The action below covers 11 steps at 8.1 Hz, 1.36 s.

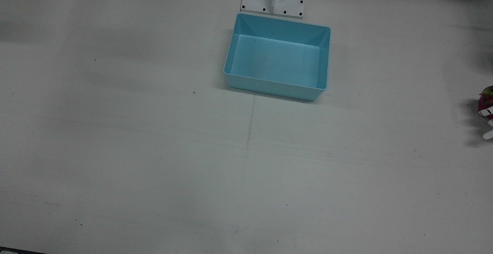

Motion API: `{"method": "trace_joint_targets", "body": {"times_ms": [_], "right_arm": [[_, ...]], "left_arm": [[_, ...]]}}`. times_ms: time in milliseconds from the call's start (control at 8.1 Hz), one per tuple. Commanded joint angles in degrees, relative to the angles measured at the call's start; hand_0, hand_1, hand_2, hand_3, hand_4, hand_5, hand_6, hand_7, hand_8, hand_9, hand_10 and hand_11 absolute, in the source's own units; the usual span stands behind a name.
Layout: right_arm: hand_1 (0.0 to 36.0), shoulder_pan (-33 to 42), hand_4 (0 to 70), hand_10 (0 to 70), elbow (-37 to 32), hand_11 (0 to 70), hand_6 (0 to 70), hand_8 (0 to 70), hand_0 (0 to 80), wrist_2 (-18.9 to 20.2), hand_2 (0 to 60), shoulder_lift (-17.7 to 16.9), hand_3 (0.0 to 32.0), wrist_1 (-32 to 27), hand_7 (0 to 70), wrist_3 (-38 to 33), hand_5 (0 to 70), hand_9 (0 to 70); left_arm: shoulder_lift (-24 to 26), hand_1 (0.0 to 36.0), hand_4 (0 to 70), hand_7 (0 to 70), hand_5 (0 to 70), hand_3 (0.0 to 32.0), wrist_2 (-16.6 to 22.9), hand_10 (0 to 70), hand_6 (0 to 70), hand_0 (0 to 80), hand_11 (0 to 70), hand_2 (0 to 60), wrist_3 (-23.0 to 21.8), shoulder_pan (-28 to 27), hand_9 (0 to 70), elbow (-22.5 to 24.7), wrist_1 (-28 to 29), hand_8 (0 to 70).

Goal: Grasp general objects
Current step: 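Lower the left hand and close its fingers around the dragon fruit, then lift the dragon fruit with the left hand and carry it toward the blue tray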

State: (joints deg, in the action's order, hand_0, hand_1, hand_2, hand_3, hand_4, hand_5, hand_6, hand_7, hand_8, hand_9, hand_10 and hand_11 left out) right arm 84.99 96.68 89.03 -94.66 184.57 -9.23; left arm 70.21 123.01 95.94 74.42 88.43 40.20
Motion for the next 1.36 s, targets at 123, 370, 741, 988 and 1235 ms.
{"method": "trace_joint_targets", "body": {"times_ms": [123,370,741,988,1235], "right_arm": [[0.0,0.0,0.0,0.0,0.0,0.0,0.0,0.0,0.0,0.0,0.0,0.0,0.0,0.0,0.0,0.0,0.0,0.0],[0.0,0.0,0.0,0.0,0.0,0.0,0.0,0.0,0.0,0.0,0.0,0.0,0.0,0.0,0.0,0.0,0.0,0.0],[0.0,0.0,0.0,0.0,0.0,0.0,0.0,0.0,0.0,0.0,0.0,0.0,0.0,0.0,0.0,0.0,0.0,0.0],[0.0,0.0,0.0,0.0,0.0,0.0,0.0,0.0,0.0,0.0,0.0,0.0,0.0,0.0,0.0,0.0,0.0,0.0],[0.0,0.0,0.0,0.0,0.0,0.0,0.0,0.0,0.0,0.0,0.0,0.0,0.0,0.0,0.0,0.0,0.0,0.0]], "left_arm": [[0.1,6.7,37.4,70.0,70.0,0.0,-7.8,70.0,60.8,46.7,70.0,33.4,-25.0,13.8,70.0,12.0,-2.7,63.4],[1.2,7.5,42.9,70.0,70.0,0.0,-18.9,70.0,64.4,47.9,70.0,32.2,-33.6,13.7,70.0,12.1,-6.7,65.1],[6.0,6.5,44.2,70.0,70.0,0.0,-25.7,70.0,65.4,47.6,70.0,31.1,-48.4,10.3,70.0,12.1,-12.8,65.1],[6.0,7.8,47.9,70.0,70.0,0.0,-30.2,70.0,70.0,48.2,70.0,33.0,-55.1,1.2,70.0,13.5,-9.4,63.9],[6.3,6.8,43.9,70.0,70.0,0.0,-30.3,70.0,67.5,47.2,70.0,30.6,-55.5,-5.9,70.0,17.6,-10.1,58.9]]}}
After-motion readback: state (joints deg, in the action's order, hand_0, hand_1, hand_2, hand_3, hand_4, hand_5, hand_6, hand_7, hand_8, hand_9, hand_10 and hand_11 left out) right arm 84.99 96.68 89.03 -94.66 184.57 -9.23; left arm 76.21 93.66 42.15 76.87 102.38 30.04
